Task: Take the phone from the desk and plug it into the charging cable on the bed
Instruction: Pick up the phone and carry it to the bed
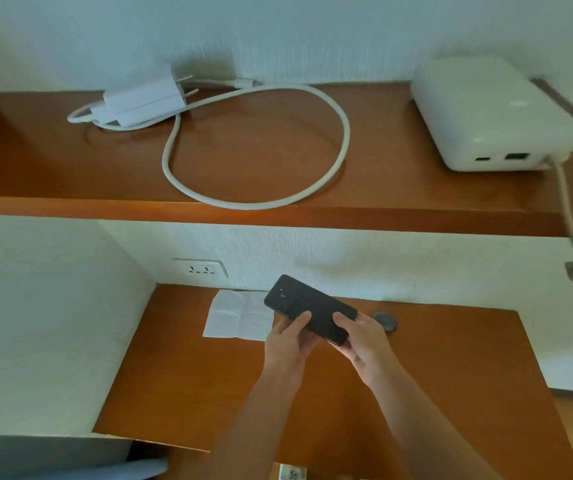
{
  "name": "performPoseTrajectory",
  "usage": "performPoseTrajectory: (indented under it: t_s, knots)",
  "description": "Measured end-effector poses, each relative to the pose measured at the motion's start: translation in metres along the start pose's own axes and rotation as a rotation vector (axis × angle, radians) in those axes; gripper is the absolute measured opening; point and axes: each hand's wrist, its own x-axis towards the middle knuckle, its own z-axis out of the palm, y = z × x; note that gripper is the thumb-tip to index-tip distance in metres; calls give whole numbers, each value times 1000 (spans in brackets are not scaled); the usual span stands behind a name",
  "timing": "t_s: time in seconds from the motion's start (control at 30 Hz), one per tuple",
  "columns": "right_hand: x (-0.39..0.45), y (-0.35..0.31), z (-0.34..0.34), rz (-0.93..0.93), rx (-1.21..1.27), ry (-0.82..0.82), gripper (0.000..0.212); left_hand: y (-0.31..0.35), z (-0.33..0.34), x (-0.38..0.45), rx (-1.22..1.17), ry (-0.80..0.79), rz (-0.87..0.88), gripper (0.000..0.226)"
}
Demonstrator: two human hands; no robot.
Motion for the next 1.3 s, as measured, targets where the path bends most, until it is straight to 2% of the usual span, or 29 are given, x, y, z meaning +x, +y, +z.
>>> performPoseTrajectory:
  t_s: [0.33,0.43,0.6,0.77,0.93,1.0,1.07,1.17,1.3]
  knots:
    - [-46,-27,10,-112,-50,-19,14,12,18,-61,-104,94,64,34]
    - [-59,-32,17,-114,-133,-19,26,13,13,-78,-118,129,69,33]
    - [-85,-35,23,-116,-127,-165,44,23,-3,-96,-166,168,101,31]
    - [-104,-41,35,-205,-146,-198,41,49,-12,-105,-142,119,170,31]
    - [-119,-46,70,-326,-294,-134,18,85,-27,-110,-191,39,171,35]
    - [-124,-43,83,-366,-311,-98,15,100,-38,-112,-214,-7,146,35]
    - [-131,-36,93,-368,-258,-76,23,114,-53,-115,-238,-40,101,35]
    - [-143,-24,109,-377,-153,-75,47,130,-75,-119,-304,-94,31,37]
    - [-161,-7,123,-390,-157,-44,55,144,-91,-122,-356,-135,-22,38]
